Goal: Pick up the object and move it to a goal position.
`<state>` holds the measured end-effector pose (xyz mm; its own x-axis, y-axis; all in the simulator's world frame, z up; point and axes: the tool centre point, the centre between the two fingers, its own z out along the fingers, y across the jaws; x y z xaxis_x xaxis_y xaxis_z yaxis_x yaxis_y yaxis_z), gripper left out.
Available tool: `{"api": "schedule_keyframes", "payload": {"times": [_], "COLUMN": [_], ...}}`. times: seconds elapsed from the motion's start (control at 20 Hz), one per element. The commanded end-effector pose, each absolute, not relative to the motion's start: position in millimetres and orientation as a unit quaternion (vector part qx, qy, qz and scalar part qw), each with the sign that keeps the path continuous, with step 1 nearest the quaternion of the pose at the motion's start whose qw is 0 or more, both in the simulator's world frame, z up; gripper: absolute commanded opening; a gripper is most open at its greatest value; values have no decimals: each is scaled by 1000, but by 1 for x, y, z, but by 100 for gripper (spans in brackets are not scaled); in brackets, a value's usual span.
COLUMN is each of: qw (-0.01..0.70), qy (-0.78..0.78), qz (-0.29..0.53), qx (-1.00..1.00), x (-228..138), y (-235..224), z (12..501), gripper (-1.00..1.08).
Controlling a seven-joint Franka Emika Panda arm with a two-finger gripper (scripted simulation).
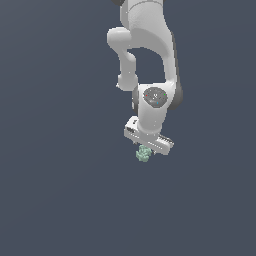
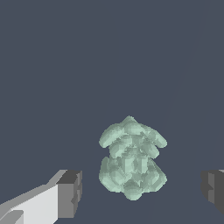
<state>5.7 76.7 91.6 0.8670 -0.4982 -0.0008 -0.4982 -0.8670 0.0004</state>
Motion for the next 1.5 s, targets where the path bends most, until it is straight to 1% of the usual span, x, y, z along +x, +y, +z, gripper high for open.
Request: {"api": "schedule_keyframes", "payload": {"times": [0.0, 0.2, 0.55, 0.8, 0.85, 1.45], "qw": [0, 0, 0, 0, 0, 0], "qy": [-258, -258, -260, -260, -260, -260], "qz": [0, 0, 0, 0, 0, 0], "qx": [966, 966, 966, 966, 966, 966], "x": [6, 6, 5, 6, 6, 7], "y": [77, 76, 77, 77, 77, 76], "z": [91, 82, 48, 41, 41, 42], "gripper": [100, 100, 100, 100, -100, -100]}}
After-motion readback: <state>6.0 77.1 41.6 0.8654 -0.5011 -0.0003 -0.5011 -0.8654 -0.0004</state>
